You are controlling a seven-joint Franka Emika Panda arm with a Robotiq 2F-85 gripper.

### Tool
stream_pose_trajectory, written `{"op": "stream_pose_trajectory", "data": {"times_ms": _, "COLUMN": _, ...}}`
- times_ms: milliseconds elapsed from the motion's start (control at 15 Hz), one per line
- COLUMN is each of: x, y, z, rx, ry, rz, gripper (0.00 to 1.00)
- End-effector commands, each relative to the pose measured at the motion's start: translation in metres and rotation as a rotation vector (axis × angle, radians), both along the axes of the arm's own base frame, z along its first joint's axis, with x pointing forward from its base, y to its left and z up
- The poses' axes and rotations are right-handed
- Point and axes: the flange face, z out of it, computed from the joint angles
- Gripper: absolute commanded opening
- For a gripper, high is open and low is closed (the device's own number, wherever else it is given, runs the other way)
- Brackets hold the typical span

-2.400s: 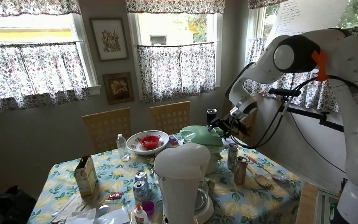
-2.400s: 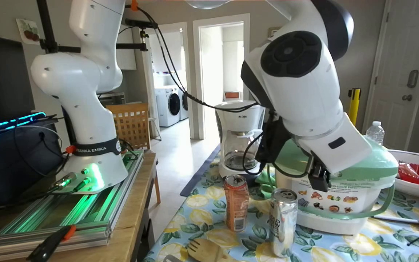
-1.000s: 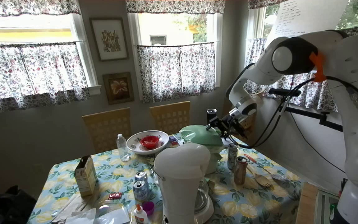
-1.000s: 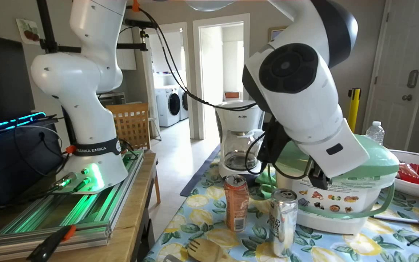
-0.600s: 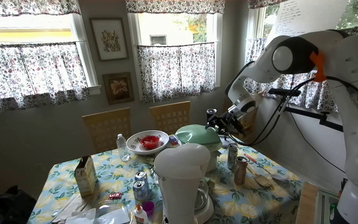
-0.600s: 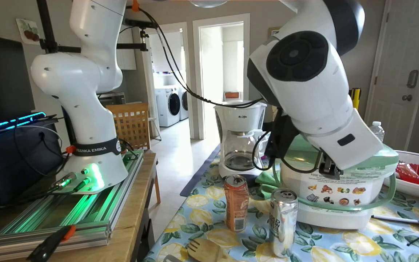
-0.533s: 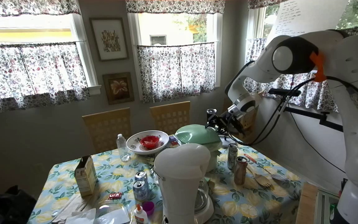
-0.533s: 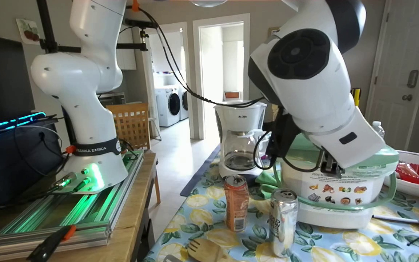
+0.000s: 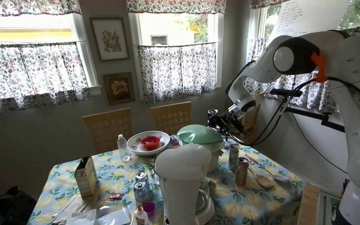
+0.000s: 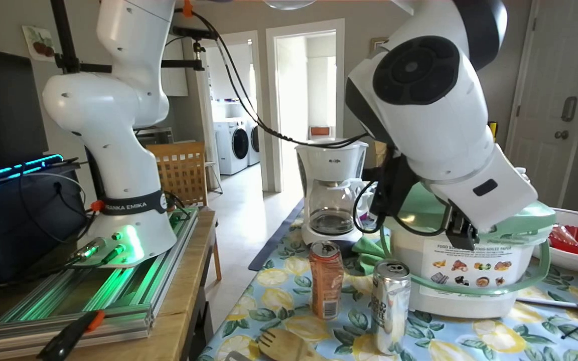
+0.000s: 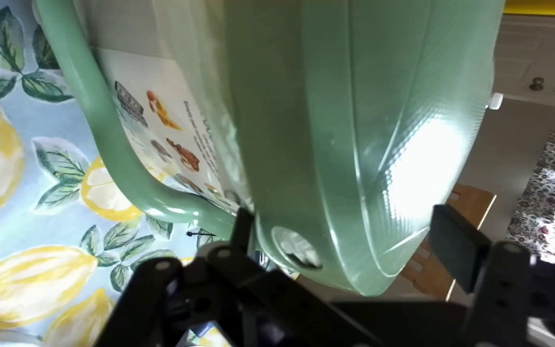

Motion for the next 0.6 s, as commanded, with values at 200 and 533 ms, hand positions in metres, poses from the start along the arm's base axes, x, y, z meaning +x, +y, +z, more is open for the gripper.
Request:
{"op": "stream_pose_trajectory", "data": {"times_ms": 200, "x": 0.0028, "y": -0.0007, "z": 0.0013, "rx": -0.008, "ry": -0.002, "rz": -0.023, "gripper": 0.81}}
{"op": "stream_pose_trajectory", "data": {"times_ms": 533, "x": 0.0016, "y": -0.0020, "z": 0.0041, "rx": -0.013, "ry": -0.006, "rz": -0.027, "gripper": 0.89}}
